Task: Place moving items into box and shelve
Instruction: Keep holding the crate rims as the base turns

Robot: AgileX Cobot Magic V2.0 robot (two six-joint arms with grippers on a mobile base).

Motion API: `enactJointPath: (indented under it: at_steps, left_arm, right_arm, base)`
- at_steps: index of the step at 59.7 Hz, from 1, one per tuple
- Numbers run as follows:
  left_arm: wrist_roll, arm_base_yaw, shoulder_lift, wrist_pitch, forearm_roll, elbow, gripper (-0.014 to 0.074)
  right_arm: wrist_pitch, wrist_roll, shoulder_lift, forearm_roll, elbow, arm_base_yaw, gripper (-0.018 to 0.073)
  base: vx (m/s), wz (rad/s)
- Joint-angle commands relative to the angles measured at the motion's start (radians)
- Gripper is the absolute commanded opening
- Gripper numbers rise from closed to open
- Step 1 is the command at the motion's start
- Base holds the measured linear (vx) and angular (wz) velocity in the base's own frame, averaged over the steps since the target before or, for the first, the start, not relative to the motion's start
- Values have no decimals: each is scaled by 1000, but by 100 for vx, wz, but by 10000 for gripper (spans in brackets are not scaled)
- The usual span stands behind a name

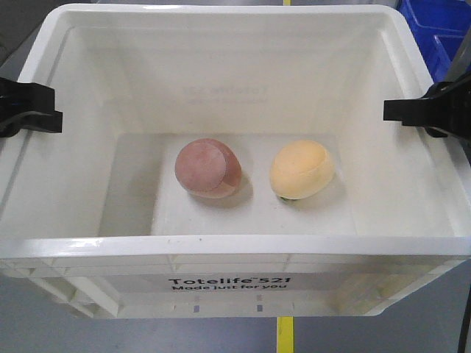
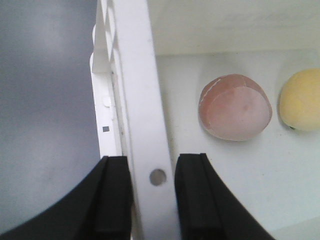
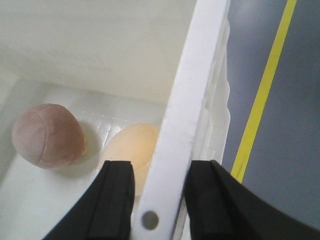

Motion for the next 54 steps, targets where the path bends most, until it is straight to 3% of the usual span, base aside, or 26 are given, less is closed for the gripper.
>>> enactJointPath:
  at_steps: [1,54]
  left_arm:
    - [11,-4,-30,-130,-10,-48,-3]
    - [11,-4,-29,-130,-3,-48,-3]
  right_arm:
    - [-117,-28,-29,43,-43,-1,-6]
    - [-117,-28,-29,43,-43,-1,-6]
  base:
    - [54,-1]
    - [56,-8]
